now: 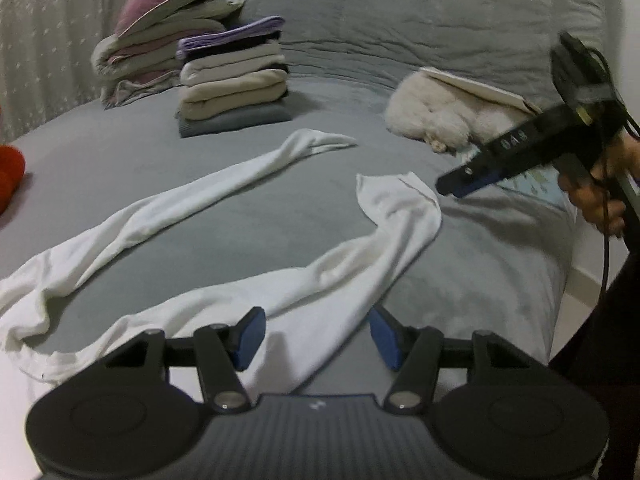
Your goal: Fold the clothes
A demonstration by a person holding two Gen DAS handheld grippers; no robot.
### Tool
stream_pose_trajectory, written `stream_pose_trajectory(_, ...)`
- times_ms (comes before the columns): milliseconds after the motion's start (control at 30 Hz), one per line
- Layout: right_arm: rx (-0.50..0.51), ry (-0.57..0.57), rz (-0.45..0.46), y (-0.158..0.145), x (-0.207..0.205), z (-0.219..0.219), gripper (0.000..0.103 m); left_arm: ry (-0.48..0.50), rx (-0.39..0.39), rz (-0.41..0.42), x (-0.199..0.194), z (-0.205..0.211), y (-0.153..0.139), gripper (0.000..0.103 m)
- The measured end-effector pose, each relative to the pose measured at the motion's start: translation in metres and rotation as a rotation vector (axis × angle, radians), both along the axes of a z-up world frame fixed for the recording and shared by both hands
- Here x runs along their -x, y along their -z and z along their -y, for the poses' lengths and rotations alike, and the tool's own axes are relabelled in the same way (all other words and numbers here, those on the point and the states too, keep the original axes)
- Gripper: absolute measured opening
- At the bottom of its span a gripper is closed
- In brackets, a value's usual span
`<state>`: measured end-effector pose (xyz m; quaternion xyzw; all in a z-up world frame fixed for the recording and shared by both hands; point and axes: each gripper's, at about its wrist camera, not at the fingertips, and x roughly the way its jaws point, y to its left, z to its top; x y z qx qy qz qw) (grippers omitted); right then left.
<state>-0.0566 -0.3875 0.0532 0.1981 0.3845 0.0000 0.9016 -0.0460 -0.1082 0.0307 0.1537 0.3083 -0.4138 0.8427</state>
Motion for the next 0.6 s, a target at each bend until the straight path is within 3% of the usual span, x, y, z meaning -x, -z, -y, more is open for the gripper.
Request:
stream_pose_trajectory(133, 0.022, 0.003, -0.010, 0.007, -0.012, -0.005, 0.039, 0.041, 0.012, 0.007, 0.005, 0.007, 0.000, 0.048)
stream_pose_trajectory(200, 0.053, 0.008, -0.004, 0.008, -0.015, -0.007, 0.031, 0.070, 0.026, 0.018, 0.010, 0.009, -0.001, 0.048)
stream_pose_trajectory(267, 0.087, 0.018, 0.006, 0.008, -0.016, -0.008, 0.012, 0.099, 0.028, 0.028, 0.015, 0.011, -0.001, 0.047)
stream_pose_trajectory(333, 0.121, 0.027, 0.016, 0.008, -0.017, -0.009, 0.003, 0.118, 0.004, 0.052, 0.020, 0.015, 0.001, 0.047)
stream_pose_trajectory(600, 0.169, 0.067, 0.109, -0.024, 0.004, -0.010, 0.003, 0.101, -0.043, 0.154, 0.028, 0.011, 0.001, 0.047)
